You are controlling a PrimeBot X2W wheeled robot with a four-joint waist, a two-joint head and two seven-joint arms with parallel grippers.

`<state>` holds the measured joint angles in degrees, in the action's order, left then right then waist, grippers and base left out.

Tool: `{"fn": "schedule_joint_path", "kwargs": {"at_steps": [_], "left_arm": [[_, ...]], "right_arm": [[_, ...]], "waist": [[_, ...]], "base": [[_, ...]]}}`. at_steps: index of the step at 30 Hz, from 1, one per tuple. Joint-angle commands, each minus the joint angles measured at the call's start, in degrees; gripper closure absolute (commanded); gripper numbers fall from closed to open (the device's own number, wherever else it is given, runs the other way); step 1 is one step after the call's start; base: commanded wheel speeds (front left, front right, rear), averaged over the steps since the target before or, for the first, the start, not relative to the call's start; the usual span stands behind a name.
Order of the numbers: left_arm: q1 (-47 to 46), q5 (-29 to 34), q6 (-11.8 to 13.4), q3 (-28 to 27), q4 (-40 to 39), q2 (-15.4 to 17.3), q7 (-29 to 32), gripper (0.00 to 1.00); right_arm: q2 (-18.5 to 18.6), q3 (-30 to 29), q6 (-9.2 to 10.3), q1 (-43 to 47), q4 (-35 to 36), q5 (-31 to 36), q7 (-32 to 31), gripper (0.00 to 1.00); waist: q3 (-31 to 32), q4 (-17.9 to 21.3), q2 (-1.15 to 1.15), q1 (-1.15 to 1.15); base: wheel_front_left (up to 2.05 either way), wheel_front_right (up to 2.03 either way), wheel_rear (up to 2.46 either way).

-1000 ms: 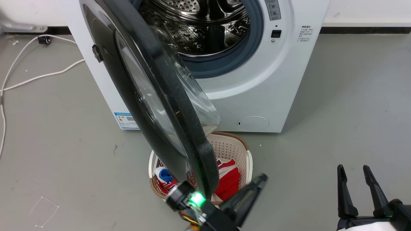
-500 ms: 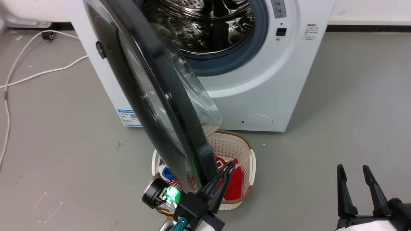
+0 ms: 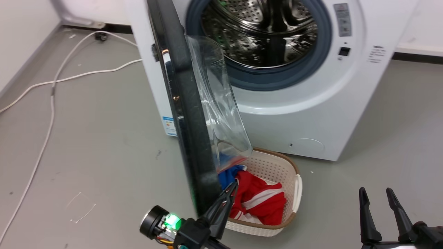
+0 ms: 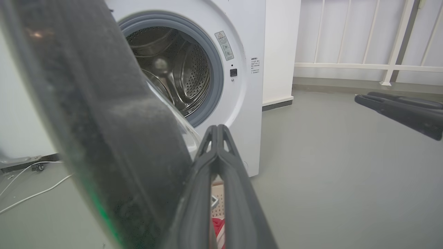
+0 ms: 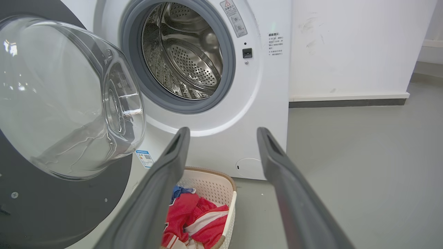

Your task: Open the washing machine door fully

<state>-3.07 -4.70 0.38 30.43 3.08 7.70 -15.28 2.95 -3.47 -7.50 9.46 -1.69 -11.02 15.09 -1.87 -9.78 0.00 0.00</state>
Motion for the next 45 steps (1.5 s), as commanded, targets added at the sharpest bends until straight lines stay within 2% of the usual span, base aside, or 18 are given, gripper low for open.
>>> {"fn": "schedule_joint_path", "kwargs": {"at_steps": [1,11,21,26,29,31,41,45], "left_arm": [[0.33,0.28,0.95,-1.81,0.01,1.11,0.23,1.0],[3.02,-1.46,2.58,-6.46,-0.45,1.9,0.22,1.0],[3.09,-4.87,4.86,-19.17,0.27,4.32,0.18,1.0],[1.3,-6.03,4.6,-25.56,2.09,5.38,0.18,1.0],[0.32,-6.88,4.18,-27.92,3.33,5.25,0.19,1.0],[-1.82,-7.96,3.63,-31.52,4.93,4.97,0.19,1.0],[-6.68,-8.26,3.47,-43.37,9.35,4.95,0.18,1.0],[-8.34,-8.13,2.42,-47.83,10.56,6.0,0.18,1.0]], "right_arm": [[-0.13,-0.03,0.01,0.49,-0.03,0.28,0.1,0.0],[-0.13,0.12,0.01,0.09,-0.31,0.44,0.1,0.0],[-0.12,-0.06,0.01,-1.57,-0.13,1.45,0.1,0.0],[-0.13,-0.47,0.01,-2.79,0.06,2.07,0.1,0.0],[-0.13,-0.61,0.01,-2.91,0.16,2.41,0.1,0.0],[-0.12,-0.88,0.01,-3.92,0.51,3.0,0.1,0.0],[-0.12,-1.36,0.01,-6.34,1.22,4.64,0.1,0.0],[-0.12,-1.55,0.01,-7.23,1.46,4.95,0.1,0.0]], "waist": [[0.21,-1.83,0.0,0.0],[-1.03,-6.37,0.0,0.0],[-3.81,-7.21,0.0,0.0],[-5.59,-6.72,0.0,0.0],[-6.45,-6.51,0.0,0.0],[-7.85,-6.15,0.0,0.0],[-12.27,-4.46,0.0,0.0],[-13.64,-3.9,0.0,0.0]], "base": [[0.0,0.0,0.0],[0.0,0.0,0.0],[0.0,0.0,0.0],[0.0,0.0,0.0],[0.0,0.0,0.0],[0.0,0.0,0.0],[0.0,0.0,0.0],[0.0,0.0,0.0]]}}
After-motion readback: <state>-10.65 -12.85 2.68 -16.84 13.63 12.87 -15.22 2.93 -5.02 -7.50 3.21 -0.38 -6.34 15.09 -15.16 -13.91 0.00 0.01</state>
